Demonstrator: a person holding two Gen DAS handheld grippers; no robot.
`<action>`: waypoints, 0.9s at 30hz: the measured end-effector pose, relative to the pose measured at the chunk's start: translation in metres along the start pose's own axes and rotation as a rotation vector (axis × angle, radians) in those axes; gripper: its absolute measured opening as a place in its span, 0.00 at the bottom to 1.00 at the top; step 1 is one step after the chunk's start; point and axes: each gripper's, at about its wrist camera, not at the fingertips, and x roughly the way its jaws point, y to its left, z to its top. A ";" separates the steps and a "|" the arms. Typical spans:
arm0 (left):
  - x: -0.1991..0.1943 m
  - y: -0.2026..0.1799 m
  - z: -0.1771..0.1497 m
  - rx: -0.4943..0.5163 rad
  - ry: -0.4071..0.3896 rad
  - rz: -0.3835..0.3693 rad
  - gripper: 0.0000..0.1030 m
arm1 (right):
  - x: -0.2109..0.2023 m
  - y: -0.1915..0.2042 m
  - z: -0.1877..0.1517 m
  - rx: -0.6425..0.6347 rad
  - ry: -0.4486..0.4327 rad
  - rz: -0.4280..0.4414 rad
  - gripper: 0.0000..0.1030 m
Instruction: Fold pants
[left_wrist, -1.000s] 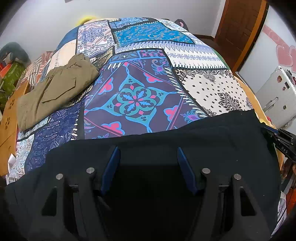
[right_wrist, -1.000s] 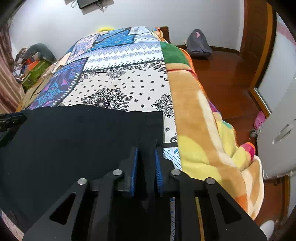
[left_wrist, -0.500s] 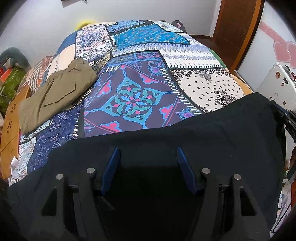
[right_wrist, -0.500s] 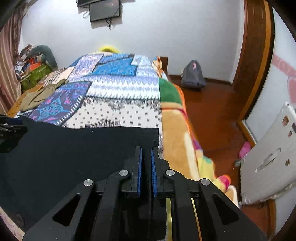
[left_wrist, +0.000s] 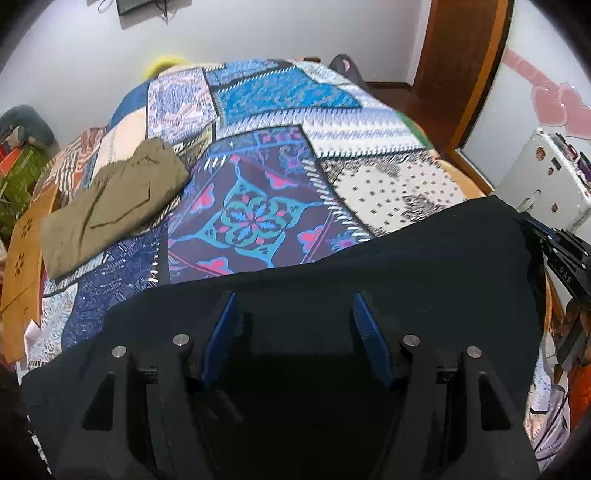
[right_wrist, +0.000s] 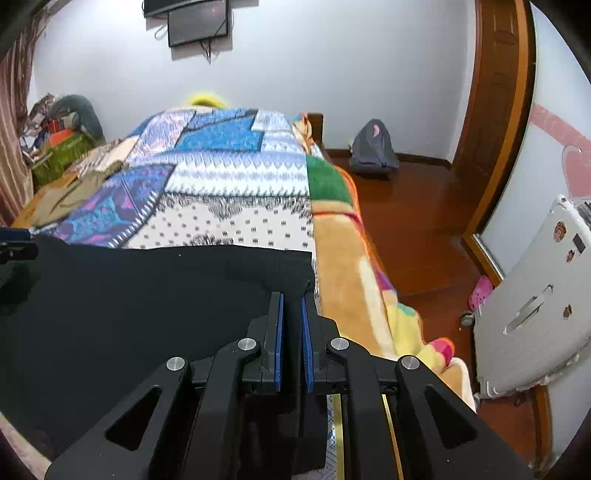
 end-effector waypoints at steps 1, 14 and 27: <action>-0.003 -0.001 0.000 0.001 -0.006 0.000 0.62 | -0.004 0.000 0.002 -0.001 -0.009 0.000 0.08; -0.033 0.010 -0.025 -0.034 -0.025 0.007 0.62 | -0.026 0.008 0.038 -0.084 -0.119 -0.049 0.08; -0.029 0.018 -0.024 -0.047 -0.027 0.012 0.62 | -0.005 -0.010 0.045 -0.029 -0.043 0.009 0.08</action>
